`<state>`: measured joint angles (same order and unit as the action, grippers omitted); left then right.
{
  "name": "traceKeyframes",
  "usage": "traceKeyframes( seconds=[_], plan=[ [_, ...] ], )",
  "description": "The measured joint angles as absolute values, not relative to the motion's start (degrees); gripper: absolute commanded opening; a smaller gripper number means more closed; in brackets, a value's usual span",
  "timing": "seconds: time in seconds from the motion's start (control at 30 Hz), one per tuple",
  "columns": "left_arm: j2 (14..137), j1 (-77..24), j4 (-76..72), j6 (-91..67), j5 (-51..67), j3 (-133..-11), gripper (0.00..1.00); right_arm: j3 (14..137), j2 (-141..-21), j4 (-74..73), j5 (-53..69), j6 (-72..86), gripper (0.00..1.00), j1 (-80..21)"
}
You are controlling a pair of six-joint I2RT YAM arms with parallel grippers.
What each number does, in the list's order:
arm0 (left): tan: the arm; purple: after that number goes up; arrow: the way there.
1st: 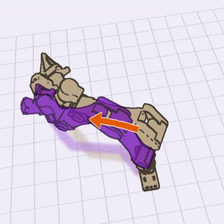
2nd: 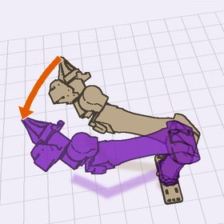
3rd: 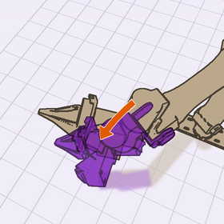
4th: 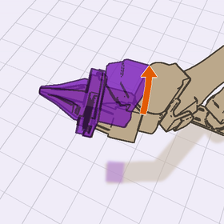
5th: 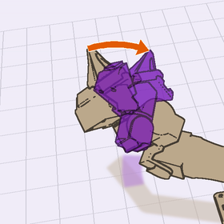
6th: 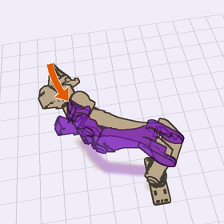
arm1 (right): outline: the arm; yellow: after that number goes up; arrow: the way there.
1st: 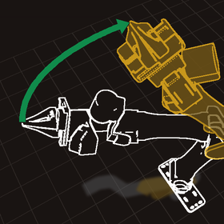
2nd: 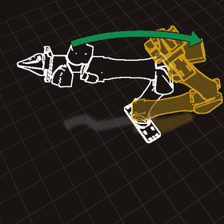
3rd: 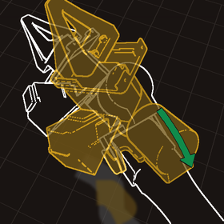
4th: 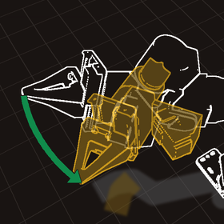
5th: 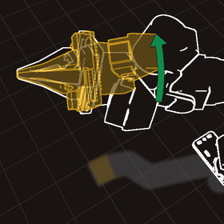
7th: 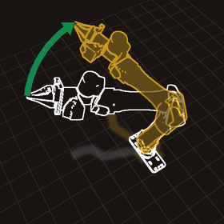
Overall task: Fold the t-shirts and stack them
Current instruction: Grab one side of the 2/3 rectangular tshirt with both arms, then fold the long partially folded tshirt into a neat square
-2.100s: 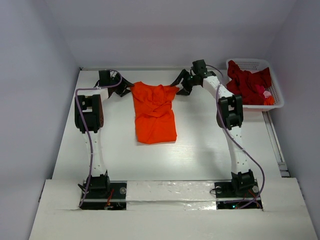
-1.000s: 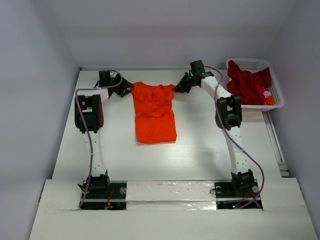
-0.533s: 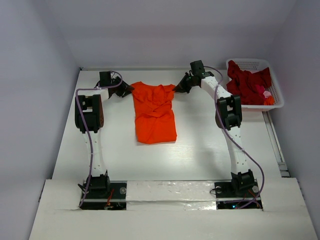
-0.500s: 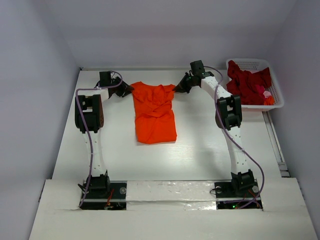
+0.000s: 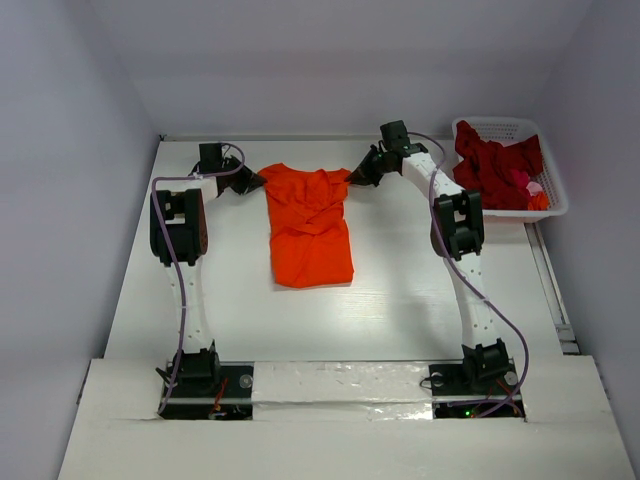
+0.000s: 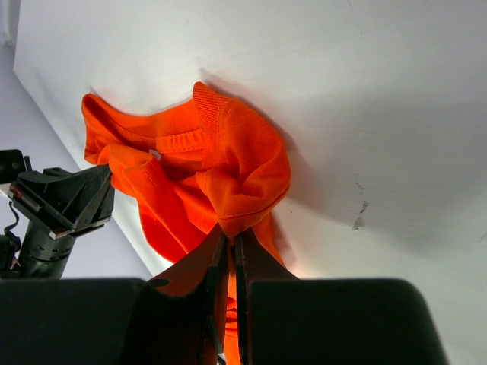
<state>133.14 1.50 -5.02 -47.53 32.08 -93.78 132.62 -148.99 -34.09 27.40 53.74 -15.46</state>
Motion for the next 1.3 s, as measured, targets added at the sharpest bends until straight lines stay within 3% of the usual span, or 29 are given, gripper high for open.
traceKeyframes(
  seconds=[0.1, 0.67, 1.3],
  plan=[
    [133.1, 1.5, -4.8, -47.5, 32.1, -93.8, 0.00, 132.6, -149.0, -34.1, 27.4, 53.6, 0.00, -15.5],
    [133.0, 1.1, -3.1, -47.5, 32.1, -93.6, 0.00, 128.3, -148.2, -32.7, 27.4, 51.9, 0.00, -15.5],
    [120.2, -4.1, -5.0, -46.6, 30.6, -73.9, 0.00, 107.8, -136.3, -28.2, 26.7, 49.2, 0.00, -15.5]
  ],
)
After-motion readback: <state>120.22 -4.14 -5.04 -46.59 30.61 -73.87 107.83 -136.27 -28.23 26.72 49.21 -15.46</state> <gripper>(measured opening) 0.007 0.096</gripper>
